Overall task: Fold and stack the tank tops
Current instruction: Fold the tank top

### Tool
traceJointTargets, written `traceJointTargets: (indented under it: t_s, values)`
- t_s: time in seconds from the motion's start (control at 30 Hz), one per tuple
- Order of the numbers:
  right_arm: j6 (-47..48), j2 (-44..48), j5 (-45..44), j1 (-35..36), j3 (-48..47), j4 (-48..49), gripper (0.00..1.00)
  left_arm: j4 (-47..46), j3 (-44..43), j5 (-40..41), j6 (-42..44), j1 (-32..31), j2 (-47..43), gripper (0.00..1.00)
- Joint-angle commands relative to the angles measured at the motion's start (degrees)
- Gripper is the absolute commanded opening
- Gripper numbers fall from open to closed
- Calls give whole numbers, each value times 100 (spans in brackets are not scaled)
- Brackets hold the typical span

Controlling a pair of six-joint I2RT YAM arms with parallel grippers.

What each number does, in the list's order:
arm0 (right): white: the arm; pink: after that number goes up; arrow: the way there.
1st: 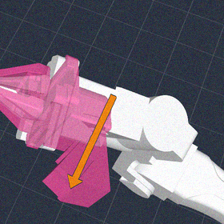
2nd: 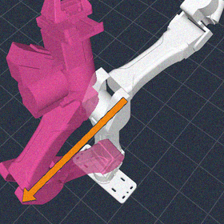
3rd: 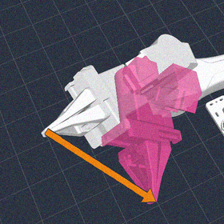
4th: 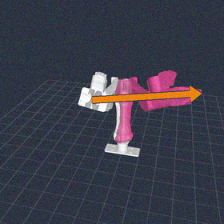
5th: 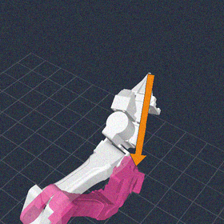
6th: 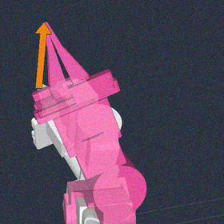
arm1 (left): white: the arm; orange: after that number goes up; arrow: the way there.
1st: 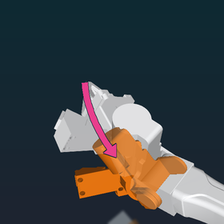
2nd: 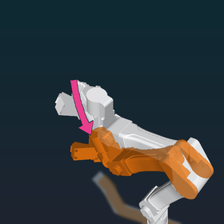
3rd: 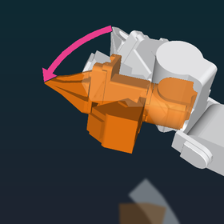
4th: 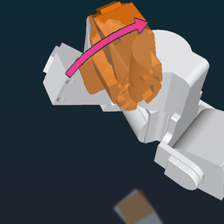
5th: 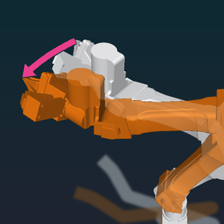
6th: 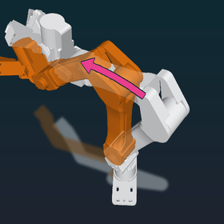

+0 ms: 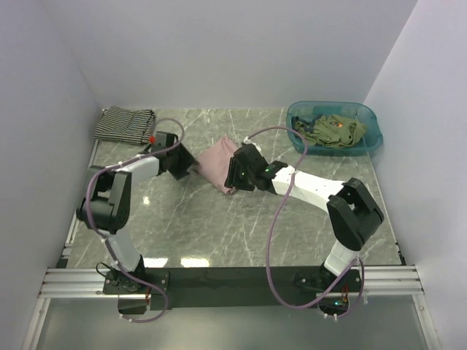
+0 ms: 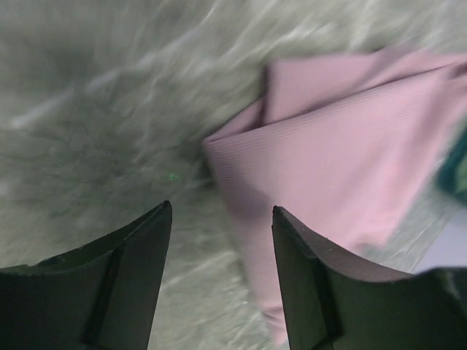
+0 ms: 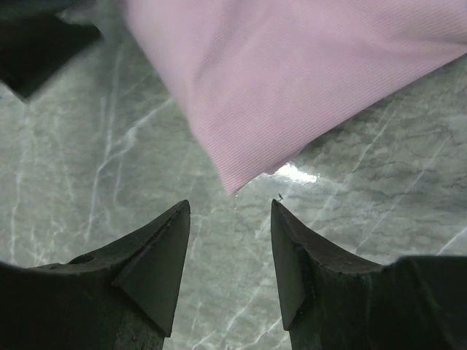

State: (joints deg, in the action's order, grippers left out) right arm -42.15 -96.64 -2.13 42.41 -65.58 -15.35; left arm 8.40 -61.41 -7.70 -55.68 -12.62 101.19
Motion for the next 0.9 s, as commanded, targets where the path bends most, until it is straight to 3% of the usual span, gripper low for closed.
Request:
traceJointTargets:
  t_s: [0.0, 0.37, 0.63, 0.87]
  values:
    - [-214, -240, -288, 74, -104, 164, 55, -1023, 172, -863, -188, -47, 251, 63]
    - [-592, -698, -587, 127, -183, 603, 54, -1869, 411, -961, -479, -126, 603, 62]
    - [-821, -847, -692, 180, -139, 789, 39, -859, 68, -223, -540, -144, 841, 52]
    - [-900, -830, -727, 232, 115, 885, 38, -156, -459, 199, -444, -223, 1105, 46]
